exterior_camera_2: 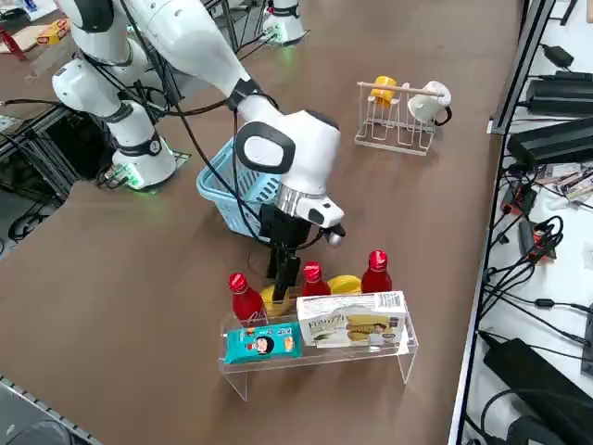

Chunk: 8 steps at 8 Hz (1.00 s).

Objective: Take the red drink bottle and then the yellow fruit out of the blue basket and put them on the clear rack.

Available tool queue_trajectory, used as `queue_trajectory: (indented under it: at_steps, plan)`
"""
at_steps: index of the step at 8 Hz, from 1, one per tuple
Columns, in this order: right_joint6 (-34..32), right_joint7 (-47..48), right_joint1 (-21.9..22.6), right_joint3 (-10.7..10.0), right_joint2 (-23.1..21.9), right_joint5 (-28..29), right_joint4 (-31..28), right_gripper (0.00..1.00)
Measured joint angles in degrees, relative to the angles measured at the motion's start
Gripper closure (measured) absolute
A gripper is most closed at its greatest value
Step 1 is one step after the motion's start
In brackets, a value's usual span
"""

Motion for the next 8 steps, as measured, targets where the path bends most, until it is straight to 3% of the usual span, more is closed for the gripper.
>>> queue_trajectory:
  at_steps: [4, 8]
  plan:
    - [-4.5, 0.0, 0.3, 0.5, -0.5, 1.4, 3.3, 0.0]
    - [-20.4, 0.2, 4.9, 1.0, -7.3, 14.4, 10.5, 0.0]
